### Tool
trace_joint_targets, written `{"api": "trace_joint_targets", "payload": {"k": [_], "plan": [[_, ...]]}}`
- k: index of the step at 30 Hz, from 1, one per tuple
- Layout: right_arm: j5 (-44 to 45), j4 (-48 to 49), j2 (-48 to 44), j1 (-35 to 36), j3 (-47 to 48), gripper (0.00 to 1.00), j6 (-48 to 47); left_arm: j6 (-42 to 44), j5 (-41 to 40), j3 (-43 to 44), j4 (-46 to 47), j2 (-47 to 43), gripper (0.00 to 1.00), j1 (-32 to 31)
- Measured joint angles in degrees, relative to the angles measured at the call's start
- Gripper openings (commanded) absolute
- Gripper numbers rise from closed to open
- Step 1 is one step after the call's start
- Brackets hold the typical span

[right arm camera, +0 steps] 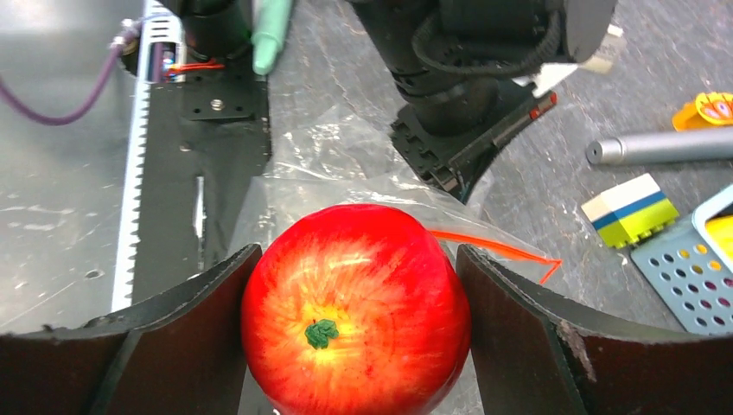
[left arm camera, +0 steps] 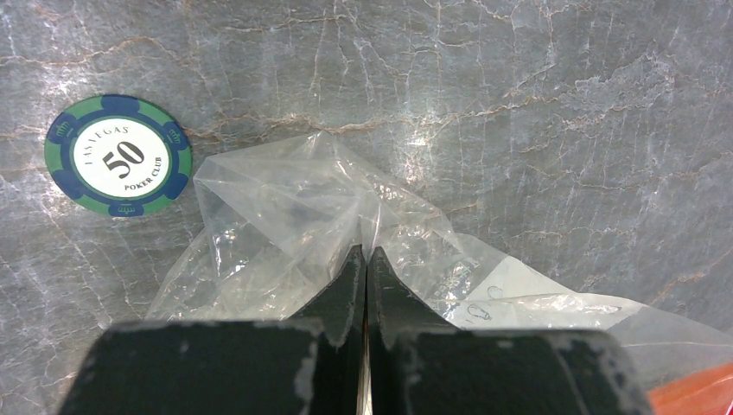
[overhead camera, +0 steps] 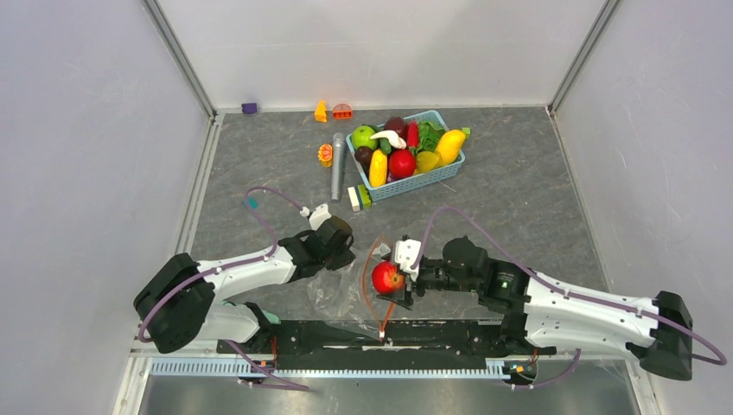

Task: Open the zip-top bag and remove the fake food
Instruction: Pick up the fake fruit from the zipper food storage bag, then place the fake fruit in the bin.

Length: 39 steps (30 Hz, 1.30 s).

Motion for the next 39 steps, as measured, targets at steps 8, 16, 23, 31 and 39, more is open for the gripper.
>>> {"api": "trace_joint_targets", "payload": {"k": [8,16,23,31,39], "plan": [[-11.3,-7.0,-5.3,0.0,5.4,0.59,-0.7,0.0,0.0,-0.2,0.0,0.0,0.02,0.0],[-13.1,-6.8,-8.1,0.0,7.7,0.58,0.1,0.0,-0.1,-1.0,0.0,-0.7,0.02,0.0],[5.0,-10.8,4.0,-4.4,13.6,0.57,-0.5,0.0,-0.1,-1.4,0.2,-0.9,0.02,0.0],[9.1,-13.6,19.9,-25.4,28.3,0.57,-0.9,0.0,-0.2,-2.7,0.2,-2.9,0.02,0.0],[9.2,-15.4,35.3,-37.9,50.9,0.57,2.5,0.0,-0.3,-3.3,0.1,-4.3,0.02,0.0]]}}
